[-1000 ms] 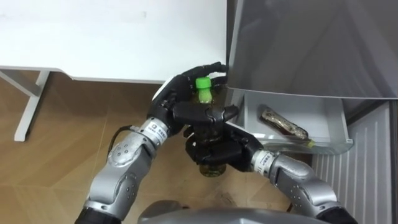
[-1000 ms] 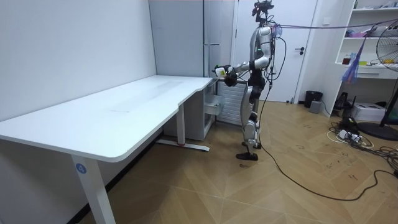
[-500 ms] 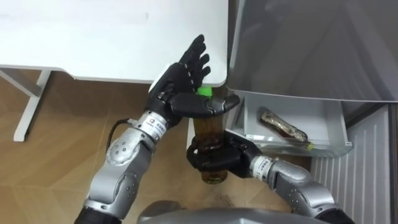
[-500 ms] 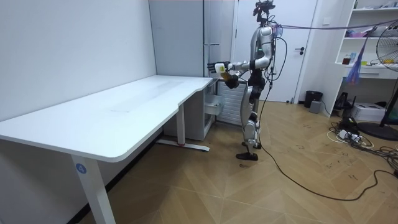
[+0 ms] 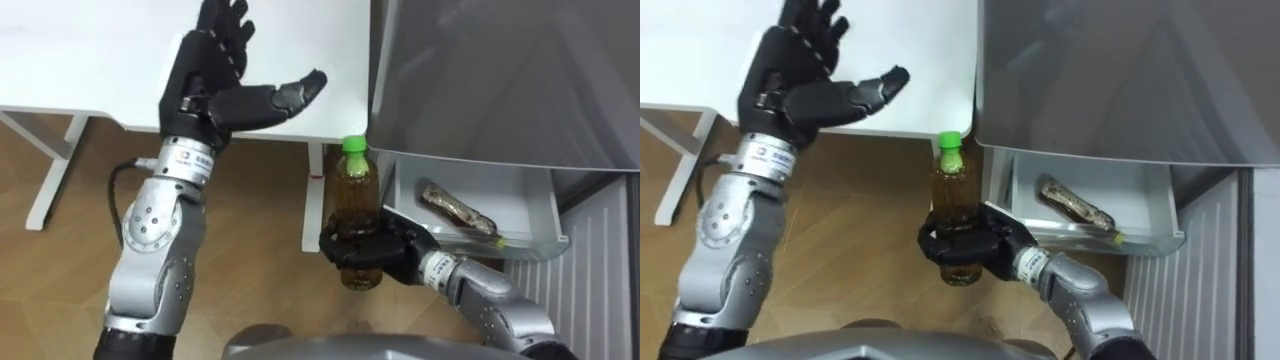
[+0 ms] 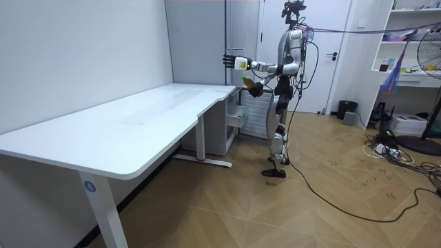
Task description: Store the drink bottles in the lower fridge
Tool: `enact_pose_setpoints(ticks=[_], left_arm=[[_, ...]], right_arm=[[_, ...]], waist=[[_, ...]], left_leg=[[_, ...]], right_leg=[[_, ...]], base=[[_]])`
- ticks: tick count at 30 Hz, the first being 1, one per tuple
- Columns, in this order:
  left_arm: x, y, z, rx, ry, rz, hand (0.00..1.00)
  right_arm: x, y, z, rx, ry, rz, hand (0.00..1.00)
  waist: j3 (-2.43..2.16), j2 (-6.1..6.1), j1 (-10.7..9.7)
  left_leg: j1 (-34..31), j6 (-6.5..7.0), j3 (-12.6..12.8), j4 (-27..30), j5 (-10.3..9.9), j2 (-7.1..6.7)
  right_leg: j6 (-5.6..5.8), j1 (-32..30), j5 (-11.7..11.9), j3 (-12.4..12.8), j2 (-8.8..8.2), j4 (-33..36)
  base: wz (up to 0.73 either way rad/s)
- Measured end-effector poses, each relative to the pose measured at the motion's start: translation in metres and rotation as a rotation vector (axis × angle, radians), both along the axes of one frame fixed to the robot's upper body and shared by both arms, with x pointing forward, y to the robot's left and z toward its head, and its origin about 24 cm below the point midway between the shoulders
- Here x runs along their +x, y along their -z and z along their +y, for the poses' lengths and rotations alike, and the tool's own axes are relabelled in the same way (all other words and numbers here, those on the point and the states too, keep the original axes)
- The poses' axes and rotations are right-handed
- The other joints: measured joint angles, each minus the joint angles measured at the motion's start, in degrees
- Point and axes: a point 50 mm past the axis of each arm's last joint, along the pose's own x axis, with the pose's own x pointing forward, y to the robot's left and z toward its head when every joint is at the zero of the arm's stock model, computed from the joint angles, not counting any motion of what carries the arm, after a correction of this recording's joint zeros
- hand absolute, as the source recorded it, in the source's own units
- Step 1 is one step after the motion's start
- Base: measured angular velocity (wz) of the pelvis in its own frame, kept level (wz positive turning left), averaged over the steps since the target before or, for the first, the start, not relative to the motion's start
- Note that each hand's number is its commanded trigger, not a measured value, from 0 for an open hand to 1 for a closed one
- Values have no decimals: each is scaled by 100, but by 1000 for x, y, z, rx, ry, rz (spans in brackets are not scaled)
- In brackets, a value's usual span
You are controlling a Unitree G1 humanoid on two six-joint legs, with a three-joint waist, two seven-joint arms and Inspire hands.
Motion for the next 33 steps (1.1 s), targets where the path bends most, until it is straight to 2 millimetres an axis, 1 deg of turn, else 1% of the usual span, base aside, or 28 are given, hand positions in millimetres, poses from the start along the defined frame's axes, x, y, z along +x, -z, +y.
enact_pose_setpoints(ticks=[1, 2, 3, 4, 5, 6, 8, 11, 14, 16, 19, 20, 22, 24, 25, 27, 29, 32, 33], left_arm=[[0, 0, 3, 9, -24, 1, 0], [0, -1, 8, 30, -70, 0, 0], [0, -2, 15, 48, -119, -4, 0], [0, -3, 18, 56, -146, -6, 0], [-1, -6, 26, 71, -202, -15, 0], [-2, -9, 33, 98, -256, -33, 0], [-4, -12, 42, 102, -320, -60, 0], [-10, -13, 55, 99, -427, -73, 0], [-18, -11, 69, 142, -553, -58, 0], [-24, -10, 77, 162, -637, -56, 0], [-29, -8, 84, 160, -703, -58, 0], [-30, -5, 86, 157, -731, -50, 0], [-32, 3, 90, 157, -773, -10, 0], [-34, 17, 96, 162, -828, 55, 0], [-35, 21, 97, 165, -838, 71, 0], [-38, 36, 101, 177, -864, 141, 0], [-41, 46, 101, 185, -874, 189, 0], [-48, 63, 104, 201, -895, 271, 0], [-51, 73, 105, 207, -904, 323, 0]], right_arm=[[-1, 1, -2, -2, 7, 3, 100], [-4, 2, -5, -9, 17, 9, 100], [-6, 3, -9, -20, 19, 16, 100], [-7, 3, -10, -24, 19, 20, 100], [-10, 4, -13, -30, 22, 25, 100], [-10, 4, -15, -38, 25, 26, 100], [-10, 5, -18, -53, 32, 23, 100], [-11, 4, -22, -60, 48, 16, 100], [-15, 6, -24, -61, 61, 23, 100], [-17, 7, -24, -63, 61, 29, 100], [-20, 8, -26, -70, 62, 36, 100], [-20, 8, -26, -74, 61, 38, 100], [-21, 8, -29, -85, 61, 40, 100], [-22, 9, -28, -102, 46, 40, 100], [-23, 9, -28, -103, 45, 41, 100], [-27, 11, -29, -105, 46, 53, 100], [-30, 12, -29, -109, 43, 63, 100], [-32, 13, -29, -110, 40, 70, 100], [-32, 13, -28, -107, 41, 71, 100]], waist=[[-6, 10, 28], [-17, 27, 99], [-22, 36, 129], [-24, 42, 134], [-28, 49, 145], [-27, 55, 177], [-27, 55, 276], [-24, 57, 394], [-25, 50, 438], [-25, 51, 473], [-25, 54, 545], [-22, 63, 585], [-18, 74, 595], [-18, 83, 603], [-18, 84, 622], [-25, 99, 681], [-24, 96, 717], [-26, 96, 735], [-33, 103, 730]], left_leg=[[7, 0, -2, -1, 0, 0], [27, 0, -7, -7, 0, -1], [42, 0, -14, -14, 0, -3], [48, 0, -18, -14, 0, -4], [62, 0, -48, -14, 0, -10], [77, 0, -60, -16, 0, -11], [95, 0, -62, -14, 0, -11], [119, 0, -74, -22, -1, -15], [97, 0, -93, -17, -2, -18], [82, -1, -105, -16, -2, -20], [86, -2, -106, -14, -1, -21], [87, -2, -105, -14, -1, -24], [88, -1, -105, -12, 0, -25], [84, -2, -106, -9, -1, -24], [86, -2, -104, -9, -1, -24], [94, -2, -102, -14, -1, -24], [82, -2, -103, -13, -1, -24], [90, -2, -105, -18, -1, -24], [102, -2, -107, -15, -1, -26]], right_leg=[[0, 1, 0, 0, 0, 0], [0, 0, 0, 2, -1, -2], [0, 13, 0, 1, -2, -9], [0, 22, 0, 2, -2, -11], [0, 48, 0, -6, -2, -13], [0, 61, 0, -3, -1, -10], [0, 75, 0, -13, -1, -12], [0, 110, 0, -59, -4, -32], [1, 147, 0, -158, -11, -101], [1, 145, 0, -171, -6, -100], [1, 147, 0, -162, -5, -98], [1, 148, 0, -154, -6, -97], [1, 154, 0, -154, -7, -96], [0, 150, 0, -156, -6, -95], [0, 150, 1, -155, -6, -95], [0, 146, 0, -149, -8, -93], [0, 129, 0, -150, -8, -94], [0, 134, 0, -151, -7, -100], [1, 146, 0, -158, -7, -100]], base=[[0], [0], [0], [4], [5], [0], [-2], [0], [3], [3], [0], [0], [0], [0], [0], [0], [0], [0], [0]])
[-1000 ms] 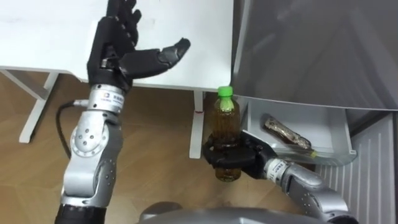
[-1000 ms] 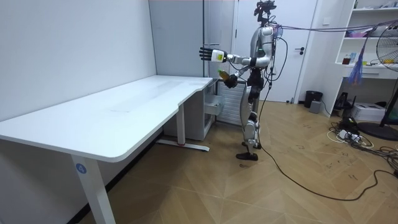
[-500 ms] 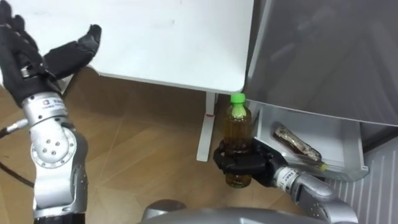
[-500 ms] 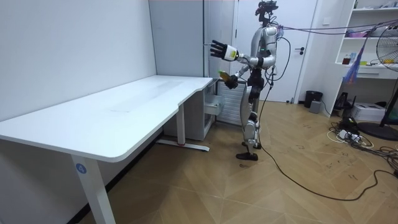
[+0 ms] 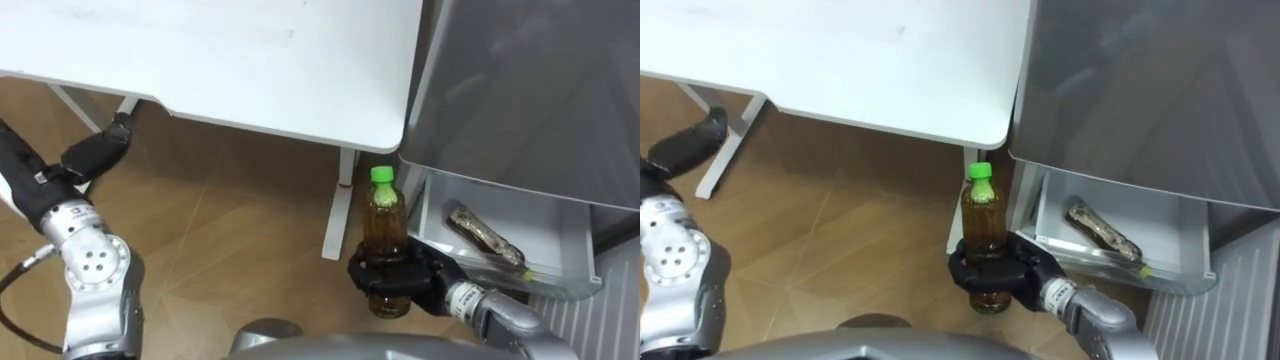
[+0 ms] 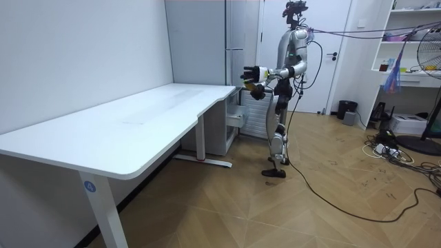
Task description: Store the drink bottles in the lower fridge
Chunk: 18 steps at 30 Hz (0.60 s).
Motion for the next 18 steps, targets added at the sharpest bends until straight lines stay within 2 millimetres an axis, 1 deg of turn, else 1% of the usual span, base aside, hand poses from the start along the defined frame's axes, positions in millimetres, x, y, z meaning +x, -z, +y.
enact_pose_setpoints(ticks=[1, 3, 4, 6, 8, 12, 13, 15, 18], left_arm=[[-2, 6, 0, -9, -4, 25, 0], [-11, 26, -5, -69, -5, 112, 0], [-14, 31, -6, -87, -6, 130, 0], [-24, 48, -9, -151, -22, 196, 0], [-32, 59, -9, -183, -45, 242, 0], [-48, 78, -6, -249, -93, 327, 0], [-50, 80, -6, -254, -97, 340, 0], [-60, 91, -6, -274, -100, 406, 0], [-69, 102, -8, -330, -97, 464, 0]], right_arm=[[0, 0, 1, -1, -1, -1, 100], [0, 0, 4, -2, -5, -2, 100], [0, 0, 4, -2, -4, -1, 100], [0, 0, 5, 1, -1, 0, 100], [1, 1, 7, 3, 5, 1, 100], [5, 0, 8, -2, 16, -8, 100], [6, 0, 8, -2, 17, -10, 100], [9, -1, 9, -6, 25, -18, 100], [11, -1, 12, 11, 32, -15, 100]], waist=[[-3, 0, -8], [-17, -23, -5], [-22, -32, -10], [-38, -72, -8], [-43, -115, 0], [-16, -160, -1], [-12, -165, -2], [-7, -164, 0], [5, -143, -4]], left_leg=[[0, 0, 0, 0, 0, -1], [-6, -1, 0, -1, 1, 0], [-5, -1, -2, -8, 1, 0], [-1, -1, 0, -29, 1, 0], [0, -3, -1, -34, 2, 1], [20, -3, -2, -35, 3, -1], [19, -3, -2, -34, 2, 0], [4, -2, -1, -25, 1, 3], [-24, -2, -3, -3, 0, 1]], right_leg=[[0, 2, 0, -2, 0, 0], [0, -3, 0, -12, 1, 0], [0, -3, 0, -11, 1, 0], [0, -3, 0, -4, 0, 0], [0, -1, 0, -5, 0, 0], [0, -2, 0, 6, -5, -6], [0, 2, 0, 6, -5, -8], [0, -8, 0, 22, -5, -10], [0, -5, 0, 13, -3, -10]], base=[[0], [0], [0], [0], [0], [0], [0], [0], [0]])
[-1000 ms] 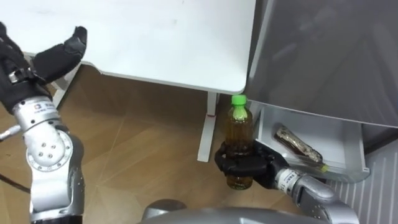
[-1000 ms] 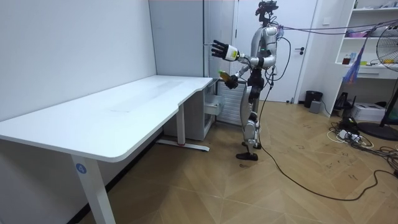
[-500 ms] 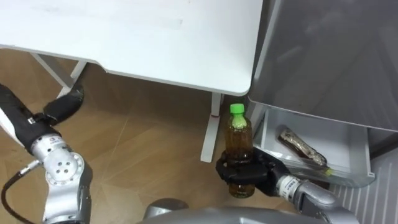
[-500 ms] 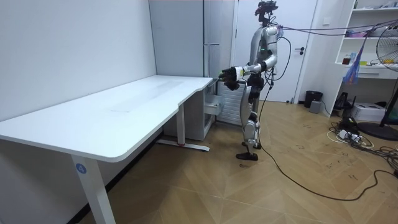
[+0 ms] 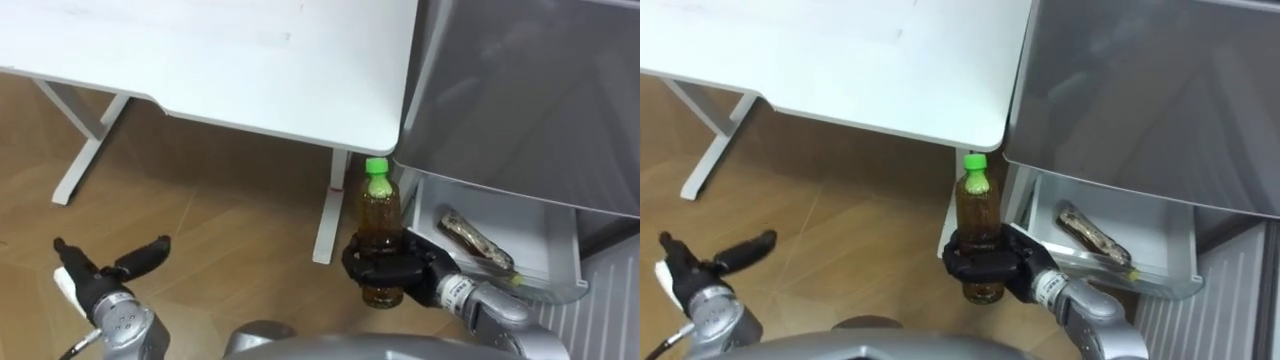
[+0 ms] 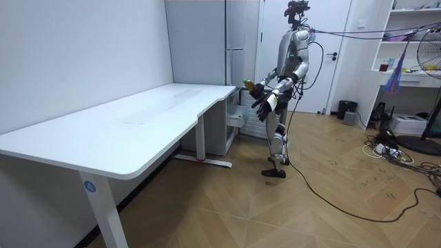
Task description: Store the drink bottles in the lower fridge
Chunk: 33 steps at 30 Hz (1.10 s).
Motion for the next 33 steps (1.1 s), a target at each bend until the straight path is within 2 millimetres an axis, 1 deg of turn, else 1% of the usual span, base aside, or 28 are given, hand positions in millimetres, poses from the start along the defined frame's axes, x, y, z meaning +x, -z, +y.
enact_pose_setpoints(ticks=[2, 4, 5, 6, 8, 9, 11, 15, 19, 24, 27, 33], left_arm=[[-6, 8, -3, -30, 23, 41, 0], [-20, 22, -7, -77, 60, 142, 0], [-26, 26, -8, -90, 68, 172, 0], [-37, 32, -11, -120, 80, 226, 0], [-51, 39, -13, -169, 94, 293, 0], [-57, 42, -14, -200, 94, 321, 0], [-64, 45, -17, -241, 102, 338, 0], [-76, 53, -24, -323, 153, 408, 0], [-73, 54, -29, -344, 240, 428, 0], [-65, 56, -38, -341, 393, 463, 0], [-62, 57, -38, -323, 452, 487, 0], [-56, 56, -37, -302, 512, 492, 0]], right_arm=[[0, 2, 2, 4, -7, 12, 100], [-2, 5, 4, 7, -20, 41, 100], [-2, 5, 4, 6, -23, 46, 100], [-3, 5, 5, 6, -26, 58, 100], [-4, 6, 4, 2, -27, 76, 100], [-4, 7, 3, -1, -29, 82, 100], [-2, 6, 4, 1, -31, 79, 100], [3, 4, 5, 2, -34, 64, 100], [4, 3, 5, 10, -16, 62, 100], [6, 4, 3, 8, -11, 65, 100], [4, 6, -1, -20, 1, 77, 100], [4, 7, -3, -40, 5, 82, 100]], waist=[[5, 20, -12], [6, 48, -5], [6, 53, 4], [8, 54, -20], [8, 35, -60], [-2, 14, -75], [-16, -14, -90], [-19, -18, -171], [-22, -24, -192], [-15, 27, -366], [-20, 81, -392], [-18, 84, -494]], left_leg=[[-1, 0, 2, -2, 0, -5], [-3, 0, 41, -12, 0, 3], [-4, 0, 41, -21, 0, 4], [-4, 0, 53, -31, 0, 2], [-15, 2, 48, -33, -1, -6], [-34, 2, 43, -29, -1, -14], [-57, 2, 49, -27, 0, -15], [-106, 1, 68, -31, 0, -10], [-197, 1, 106, 14, 0, 0], [-292, 3, 107, 11, -2, 3], [-304, 4, 121, 5, -2, 5], [-364, 5, 126, 6, -1, 5]], right_leg=[[0, 19, 0, 10, 3, 1], [0, -5, 0, 72, 8, 8], [-1, -15, 0, 89, 8, 8], [0, -22, 0, 82, 7, 6], [3, -22, -3, 58, 0, -6], [3, -13, -3, 35, -2, -40], [3, -10, -2, 28, 0, -78], [3, -42, -3, 36, 7, -94], [2, -115, -2, -9, 6, -80], [1, -212, 1, -26, 1, -45], [1, -263, 1, -4, -1, 10], [2, -325, 1, -9, -1, 11]], base=[[0], [-5], [-11], [-6], [4], [11], [8], [1], [4], [2], [-4], [-1]])
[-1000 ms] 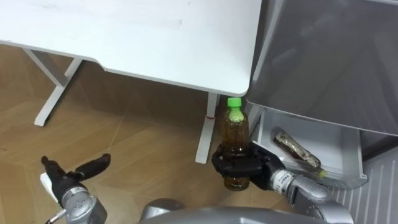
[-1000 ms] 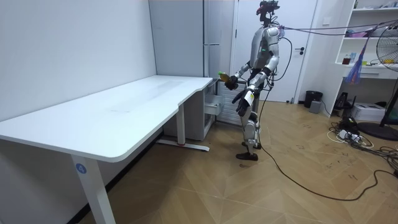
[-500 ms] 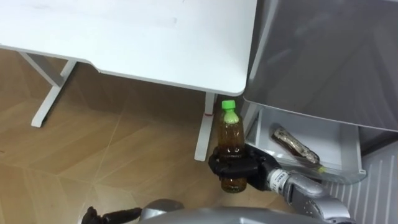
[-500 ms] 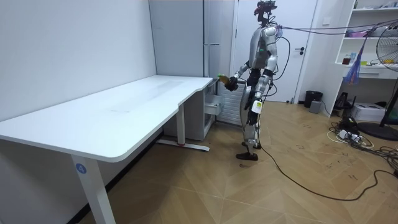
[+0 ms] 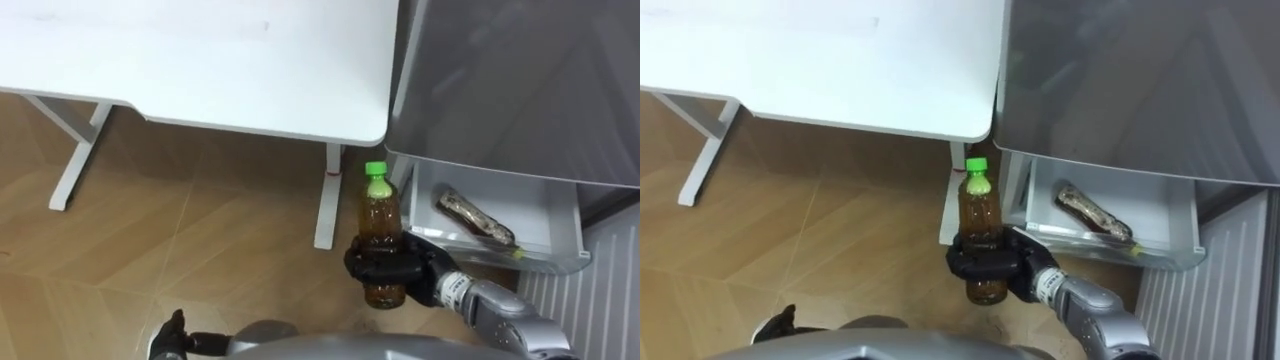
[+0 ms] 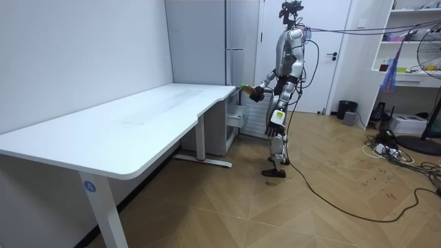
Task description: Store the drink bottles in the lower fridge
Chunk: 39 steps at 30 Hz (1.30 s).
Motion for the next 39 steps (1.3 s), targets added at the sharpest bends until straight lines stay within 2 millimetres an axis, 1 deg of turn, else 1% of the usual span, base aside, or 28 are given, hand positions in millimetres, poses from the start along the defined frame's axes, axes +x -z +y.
enact_pose_setpoints(ticks=[2, 7, 9, 10, 12, 16, 18, 21, 25, 27, 28, 29, 31, 32, 35, 36, 39], left_arm=[[2, 0, 1, -1, 11, -4, 0], [7, -1, 1, 18, 75, -4, 0], [8, -1, 1, 24, 96, -3, 0], [8, -1, 1, 26, 101, -3, 0], [8, -2, 1, 34, 124, -2, 0], [10, -2, 1, 39, 133, -11, 0], [10, -2, 0, 40, 132, -19, 0], [10, -2, 1, 44, 136, -16, 0], [10, -2, -1, 41, 134, -18, 0], [8, -1, -3, 45, 127, -20, 0], [7, -1, -4, 47, 124, -20, 0], [6, -1, -5, 49, 120, -19, 0], [6, 0, -7, 46, 119, -20, 0], [6, 0, -8, 42, 118, -21, 0], [6, 0, -10, 34, 111, -22, 0], [5, 0, -10, 33, 112, -21, 0], [4, 0, -10, 30, 112, -19, 0]], right_arm=[[-1, 1, 0, -1, -1, 5, 100], [-5, 16, -2, -34, 41, 86, 100], [-6, 21, -5, -64, 70, 114, 100], [-6, 21, -7, -69, 83, 116, 100], [-4, 22, -13, -91, 144, 113, 100], [0, 21, -22, -111, 246, 97, 100], [0, 22, -28, -122, 318, 102, 100], [1, 22, -31, -142, 392, 111, 100], [0, 24, -36, -136, 507, 134, 100], [-1, 24, -38, -107, 613, 163, 100], [-1, 24, -39, -99, 637, 169, 100], [-1, 24, -40, -82, 682, 180, 100], [0, 24, -42, -42, 754, 195, 100], [1, 23, -44, -8, 804, 204, 100], [1, 22, -46, 107, 936, 238, 100], [1, 22, -46, 171, 1006, 255, 100], [-3, 23, -48, 267, 1143, 288, 100]], waist=[[-1, -9, -18], [4, -8, -47], [6, -5, -163], [9, -2, -178], [11, 6, -299], [8, 5, -338], [6, 7, -352], [2, 11, -428], [-14, 36, -457], [-15, 64, -464], [-15, 72, -468], [-28, 91, -464], [-26, 120, -464], [-16, 146, -461], [-15, 194, -469], [-17, 204, -472], [-11, 195, -476]], left_leg=[[1, 0, 0, -4, 0, 1], [46, 1, 8, -33, 1, -1], [26, 2, 3, -35, 2, -3], [26, 2, 10, -38, 2, -3], [27, 2, 18, -46, 2, -1], [72, 1, 89, -98, 3, 7], [77, 1, 155, -119, 3, 12], [83, 2, 188, -125, 4, 12], [137, 3, 218, -145, 5, 12], [179, 4, 226, -191, 5, 10], [180, 4, 226, -196, 5, 10], [190, 4, 227, -205, 5, 10], [219, 4, 228, -204, 5, 10], [228, 4, 229, -206, 5, 10], [267, 4, 229, -233, 5, 10], [275, 3, 215, -237, 5, 11], [294, 3, 221, -238, 5, 11]], right_leg=[[0, -1, 0, -1, 0, 0], [1, 26, 1, 4, -1, -1], [1, 10, 1, 7, -2, -1], [1, 6, 1, 13, -3, -2], [1, 1, 1, 14, -3, -1], [1, -12, 1, 80, -1, -1], [1, -44, 1, 165, 0, -1], [3, -63, 2, 178, -2, -1], [3, -70, 2, 231, -1, -1], [3, -53, 2, 258, 0, -1], [3, -46, 2, 268, 1, -1], [3, -44, 2, 285, 3, -2], [3, -46, 2, 301, 3, -2], [3, -44, 2, 319, 3, -1], [4, -35, 2, 343, 8, -1], [4, -29, 2, 347, 9, -2], [4, 3, 2, 335, 10, -4]], base=[[0], [0], [0], [0], [-2], [-11], [-13], [-6], [-7], [-6], [-5], [-5], [-4], [-5], [-5], [-3], [0]])
